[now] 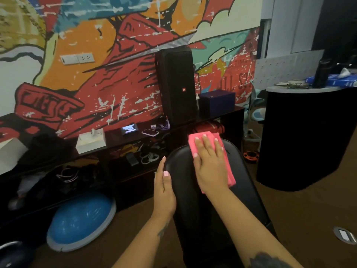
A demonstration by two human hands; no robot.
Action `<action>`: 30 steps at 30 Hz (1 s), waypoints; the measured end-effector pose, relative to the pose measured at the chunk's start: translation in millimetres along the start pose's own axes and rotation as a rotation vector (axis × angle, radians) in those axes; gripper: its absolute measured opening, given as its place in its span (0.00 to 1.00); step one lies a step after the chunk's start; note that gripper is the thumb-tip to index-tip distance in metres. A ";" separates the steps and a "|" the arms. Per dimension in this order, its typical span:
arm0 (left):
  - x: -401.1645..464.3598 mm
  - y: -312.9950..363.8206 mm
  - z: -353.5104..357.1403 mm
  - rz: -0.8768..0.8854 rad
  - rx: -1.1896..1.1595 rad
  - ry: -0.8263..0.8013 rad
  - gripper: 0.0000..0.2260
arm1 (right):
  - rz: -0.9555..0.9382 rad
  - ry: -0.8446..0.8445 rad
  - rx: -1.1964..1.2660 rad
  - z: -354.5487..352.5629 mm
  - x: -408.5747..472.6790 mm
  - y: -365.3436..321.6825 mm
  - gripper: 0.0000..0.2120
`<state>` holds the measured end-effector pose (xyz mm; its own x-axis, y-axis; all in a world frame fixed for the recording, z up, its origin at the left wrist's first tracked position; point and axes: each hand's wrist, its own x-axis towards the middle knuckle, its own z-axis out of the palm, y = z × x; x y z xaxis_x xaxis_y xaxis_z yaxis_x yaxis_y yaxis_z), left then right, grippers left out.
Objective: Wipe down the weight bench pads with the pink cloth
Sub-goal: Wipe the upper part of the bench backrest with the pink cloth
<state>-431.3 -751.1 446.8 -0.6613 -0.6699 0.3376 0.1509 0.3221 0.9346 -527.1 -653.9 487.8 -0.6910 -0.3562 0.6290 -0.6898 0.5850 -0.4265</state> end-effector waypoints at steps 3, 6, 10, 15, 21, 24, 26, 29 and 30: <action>1.5 -4.1 -2.6 0.036 0.015 0.001 0.19 | -0.109 -0.063 0.033 1.2 -0.7 -25.3 0.26; 2.1 -9.3 -3.3 0.062 0.033 -0.019 0.22 | -0.221 -0.135 0.082 1.0 -15.0 -14.2 0.23; 1.8 -7.9 -2.4 0.030 0.030 -0.021 0.19 | -0.280 -0.138 0.065 -10.3 -14.6 29.0 0.24; 0.0 -2.5 -2.5 0.021 0.044 -0.044 0.22 | -0.086 -0.041 0.079 -16.5 11.5 31.2 0.25; 3.8 -7.6 -5.8 0.059 0.028 -0.024 0.19 | -0.166 -0.109 0.132 -9.4 18.1 -20.1 0.25; 3.9 -9.2 -5.5 0.072 0.022 -0.019 0.19 | -0.275 -0.140 0.172 -2.7 -2.6 -34.4 0.25; 2.2 -9.3 -4.6 0.064 0.008 -0.032 0.18 | -0.304 -0.143 0.183 0.6 -18.6 -24.2 0.24; 1.5 -10.2 -3.4 0.079 0.023 -0.024 0.20 | -0.316 -0.144 0.184 -1.8 -33.9 10.0 0.24; 1.6 -10.0 -2.9 0.074 0.024 -0.024 0.20 | -0.303 -0.134 0.175 -4.5 -34.9 21.0 0.24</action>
<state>-431.7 -757.3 438.3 -0.6664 -0.6278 0.4023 0.1825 0.3858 0.9043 -516.5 -625.9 459.8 -0.4642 -0.5928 0.6582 -0.8857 0.3097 -0.3458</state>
